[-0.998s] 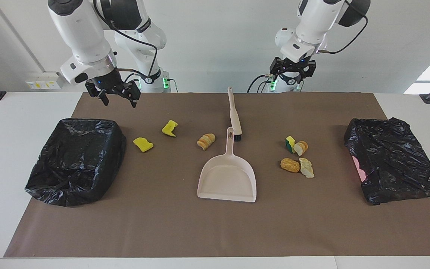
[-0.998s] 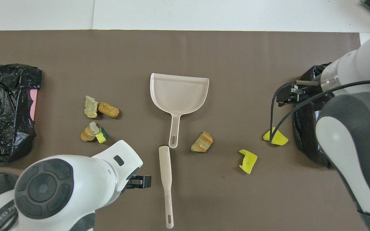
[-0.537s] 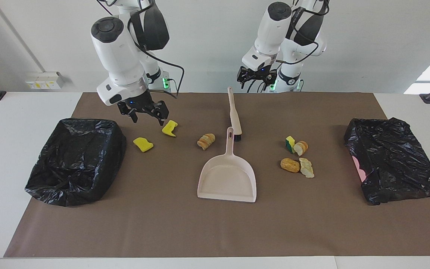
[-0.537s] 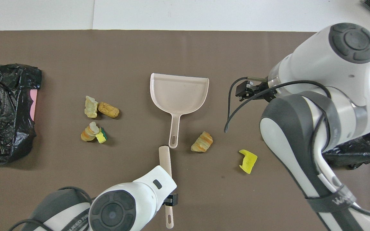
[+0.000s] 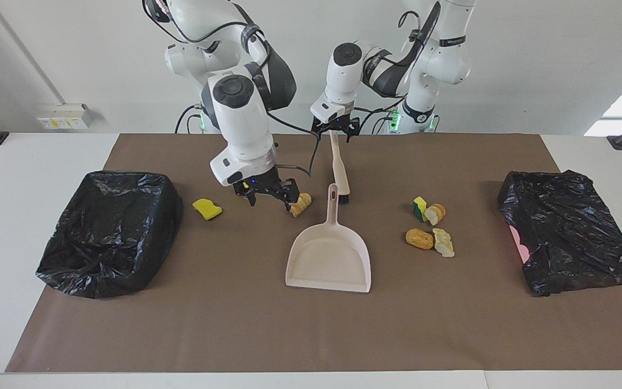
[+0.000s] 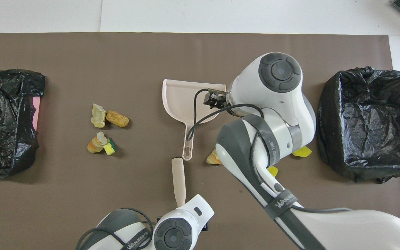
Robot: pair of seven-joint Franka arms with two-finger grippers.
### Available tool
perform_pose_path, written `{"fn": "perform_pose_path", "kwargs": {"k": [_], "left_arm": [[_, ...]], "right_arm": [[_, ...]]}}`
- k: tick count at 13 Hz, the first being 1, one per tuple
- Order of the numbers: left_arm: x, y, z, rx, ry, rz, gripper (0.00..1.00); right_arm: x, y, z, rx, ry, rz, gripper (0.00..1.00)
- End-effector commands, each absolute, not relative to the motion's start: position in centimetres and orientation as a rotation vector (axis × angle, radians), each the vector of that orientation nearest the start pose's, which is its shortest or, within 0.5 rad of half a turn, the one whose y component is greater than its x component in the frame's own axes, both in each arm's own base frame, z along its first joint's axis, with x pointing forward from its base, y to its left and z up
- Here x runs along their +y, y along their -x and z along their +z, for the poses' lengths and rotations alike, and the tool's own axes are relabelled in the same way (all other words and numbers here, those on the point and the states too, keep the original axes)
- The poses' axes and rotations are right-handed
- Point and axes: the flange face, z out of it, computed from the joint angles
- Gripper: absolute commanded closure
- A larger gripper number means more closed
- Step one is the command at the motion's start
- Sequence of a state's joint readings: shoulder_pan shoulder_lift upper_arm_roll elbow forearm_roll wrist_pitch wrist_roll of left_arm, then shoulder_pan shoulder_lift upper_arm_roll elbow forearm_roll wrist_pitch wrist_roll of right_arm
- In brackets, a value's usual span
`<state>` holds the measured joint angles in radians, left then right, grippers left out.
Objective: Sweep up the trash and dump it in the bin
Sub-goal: 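Reach the right gripper to the dustpan handle while the left gripper approaches the brush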
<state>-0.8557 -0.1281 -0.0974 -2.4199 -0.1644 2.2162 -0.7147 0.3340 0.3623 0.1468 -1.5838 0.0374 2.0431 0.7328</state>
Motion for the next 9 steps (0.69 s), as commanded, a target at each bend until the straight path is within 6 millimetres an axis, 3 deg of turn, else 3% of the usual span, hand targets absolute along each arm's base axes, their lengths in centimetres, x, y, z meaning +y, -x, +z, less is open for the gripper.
{"fn": "perform_pose_path", "kwargs": {"k": [1,4,7,9], "left_arm": [[-37.1,-26.2,35.2,0.172,3.17,0.206,0.0],[-37.0,-25.6,34.1,0.182,3.154,0.221,0.0],[-37.1,-25.6,34.0,0.184,3.154,0.221,0.04],[-37.2,-25.7,34.1,0.194,3.155,0.22,0.54]], "right_arm": [[34.6,-59.5,41.6,0.459,2.958,-0.047,0.0],[39.4,-57.4,38.6,0.424,3.006,-0.097,0.0],[40.2,-56.5,37.7,0.414,3.023,-0.098,0.08],[39.8,-55.4,36.8,0.45,3.031,-0.056,0.11]]}}
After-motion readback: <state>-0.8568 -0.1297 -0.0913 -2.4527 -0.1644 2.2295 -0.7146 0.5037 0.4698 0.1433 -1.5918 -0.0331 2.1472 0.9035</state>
